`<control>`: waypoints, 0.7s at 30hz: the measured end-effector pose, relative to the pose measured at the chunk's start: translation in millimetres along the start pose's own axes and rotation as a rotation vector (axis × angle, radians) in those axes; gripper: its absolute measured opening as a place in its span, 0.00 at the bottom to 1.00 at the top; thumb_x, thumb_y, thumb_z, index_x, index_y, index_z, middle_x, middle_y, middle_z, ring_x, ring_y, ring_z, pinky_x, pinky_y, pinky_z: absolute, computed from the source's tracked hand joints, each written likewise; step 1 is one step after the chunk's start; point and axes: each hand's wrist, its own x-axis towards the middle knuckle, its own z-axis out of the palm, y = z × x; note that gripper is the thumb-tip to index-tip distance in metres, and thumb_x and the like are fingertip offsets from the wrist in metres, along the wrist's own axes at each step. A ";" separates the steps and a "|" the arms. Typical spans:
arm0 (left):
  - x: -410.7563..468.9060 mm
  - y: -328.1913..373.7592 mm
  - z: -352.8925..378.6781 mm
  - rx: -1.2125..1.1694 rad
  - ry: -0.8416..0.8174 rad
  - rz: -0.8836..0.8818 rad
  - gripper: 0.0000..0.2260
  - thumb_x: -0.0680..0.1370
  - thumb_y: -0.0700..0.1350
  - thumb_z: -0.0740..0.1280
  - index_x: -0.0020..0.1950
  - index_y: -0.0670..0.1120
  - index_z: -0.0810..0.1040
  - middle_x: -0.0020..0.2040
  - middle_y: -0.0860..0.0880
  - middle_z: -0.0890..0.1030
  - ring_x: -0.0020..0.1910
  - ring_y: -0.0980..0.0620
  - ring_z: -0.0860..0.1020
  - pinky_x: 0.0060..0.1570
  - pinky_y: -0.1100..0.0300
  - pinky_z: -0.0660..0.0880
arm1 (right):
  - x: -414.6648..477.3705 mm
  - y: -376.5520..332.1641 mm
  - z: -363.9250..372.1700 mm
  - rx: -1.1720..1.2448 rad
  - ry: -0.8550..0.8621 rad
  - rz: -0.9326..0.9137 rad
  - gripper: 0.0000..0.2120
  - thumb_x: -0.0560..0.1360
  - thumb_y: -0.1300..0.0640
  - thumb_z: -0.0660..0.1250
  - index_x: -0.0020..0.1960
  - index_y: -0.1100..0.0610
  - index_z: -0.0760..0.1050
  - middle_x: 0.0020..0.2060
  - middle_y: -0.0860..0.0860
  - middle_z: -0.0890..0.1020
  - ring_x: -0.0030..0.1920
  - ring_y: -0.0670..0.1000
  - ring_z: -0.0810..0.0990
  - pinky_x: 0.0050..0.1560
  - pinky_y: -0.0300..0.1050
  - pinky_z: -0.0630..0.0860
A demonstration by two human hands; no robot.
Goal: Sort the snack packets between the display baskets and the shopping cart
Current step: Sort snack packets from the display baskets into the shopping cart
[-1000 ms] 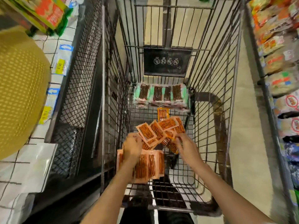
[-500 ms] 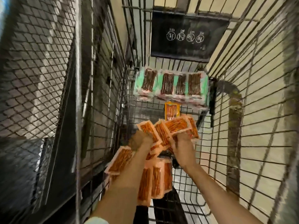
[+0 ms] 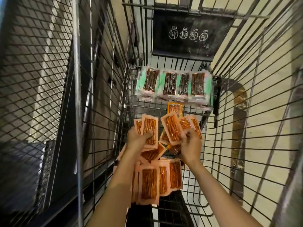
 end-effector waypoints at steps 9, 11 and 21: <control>-33.6 -10.3 -7.0 -0.282 -0.343 -0.014 0.19 0.73 0.57 0.69 0.58 0.46 0.79 0.56 0.43 0.83 0.57 0.43 0.81 0.59 0.41 0.75 | -49.2 -32.7 0.2 0.292 -0.207 0.143 0.04 0.75 0.58 0.68 0.42 0.55 0.76 0.40 0.51 0.82 0.44 0.49 0.81 0.46 0.41 0.77; -36.5 -13.1 -3.4 -0.133 -0.247 0.057 0.23 0.65 0.59 0.74 0.56 0.50 0.79 0.52 0.47 0.85 0.55 0.45 0.82 0.56 0.43 0.77 | -57.3 -30.1 7.7 0.210 -0.245 0.094 0.05 0.74 0.58 0.69 0.40 0.52 0.77 0.35 0.45 0.81 0.38 0.41 0.78 0.39 0.32 0.73; -18.6 -10.3 -10.4 -0.247 -0.112 0.019 0.14 0.72 0.44 0.71 0.57 0.50 0.78 0.50 0.47 0.85 0.47 0.45 0.84 0.42 0.48 0.81 | 52.7 -1.1 1.7 -0.113 0.020 0.414 0.23 0.74 0.37 0.65 0.36 0.57 0.77 0.32 0.49 0.80 0.34 0.43 0.80 0.37 0.35 0.74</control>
